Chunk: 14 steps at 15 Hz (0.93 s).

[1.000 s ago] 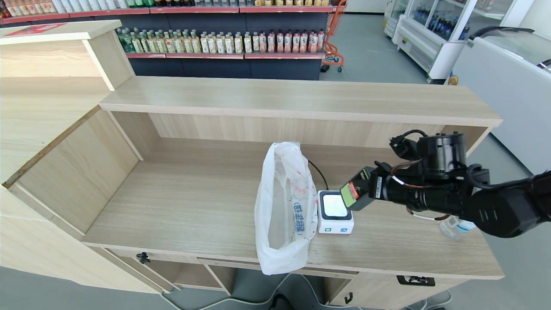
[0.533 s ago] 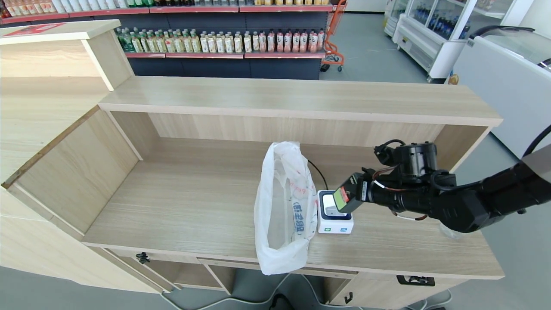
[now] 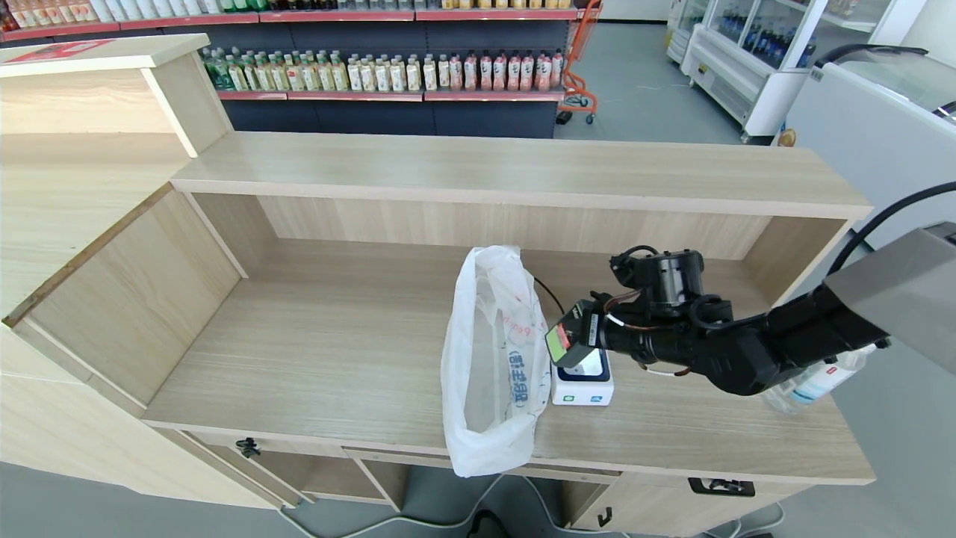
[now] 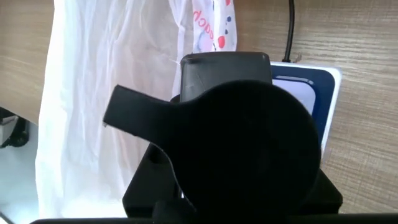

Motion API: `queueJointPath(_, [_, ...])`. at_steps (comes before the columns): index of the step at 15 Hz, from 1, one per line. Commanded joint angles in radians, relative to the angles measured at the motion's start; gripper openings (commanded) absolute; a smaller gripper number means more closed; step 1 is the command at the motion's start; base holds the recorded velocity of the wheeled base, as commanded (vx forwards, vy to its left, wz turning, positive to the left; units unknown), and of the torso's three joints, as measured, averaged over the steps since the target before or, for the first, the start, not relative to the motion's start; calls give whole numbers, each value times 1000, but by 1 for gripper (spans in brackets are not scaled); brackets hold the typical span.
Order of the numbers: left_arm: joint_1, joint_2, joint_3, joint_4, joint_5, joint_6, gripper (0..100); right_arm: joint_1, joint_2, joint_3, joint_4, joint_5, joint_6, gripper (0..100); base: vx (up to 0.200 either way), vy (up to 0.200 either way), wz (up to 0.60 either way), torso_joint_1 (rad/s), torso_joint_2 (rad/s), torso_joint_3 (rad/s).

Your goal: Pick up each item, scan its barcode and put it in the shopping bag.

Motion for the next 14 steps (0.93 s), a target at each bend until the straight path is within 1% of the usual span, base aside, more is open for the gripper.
queueJointPath(1, [0,0,0,0,0,0,0,9,35,-18,-1,-1,-1,0,0,0,0,0,0,0])
queueJointPath(4, [0,0,0,-1,0,0,0,9,35,-28,-1,-22,-2,0,0,0,0,0,0,0])
queueJointPath(9, [0,0,0,-1,0,-1,0,9,35,-12,-1,-27,-2,0,0,0,0,0,0,0])
queueJointPath(11, [0,0,0,0,0,-1,0,9,46,-15,-1,-56,-2,0,0,0,0,0,0,0])
queueJointPath(14, [0,0,0,0,0,-1,0,7,48,-18,-1,-56,-2,0,0,0,0,0,0,0])
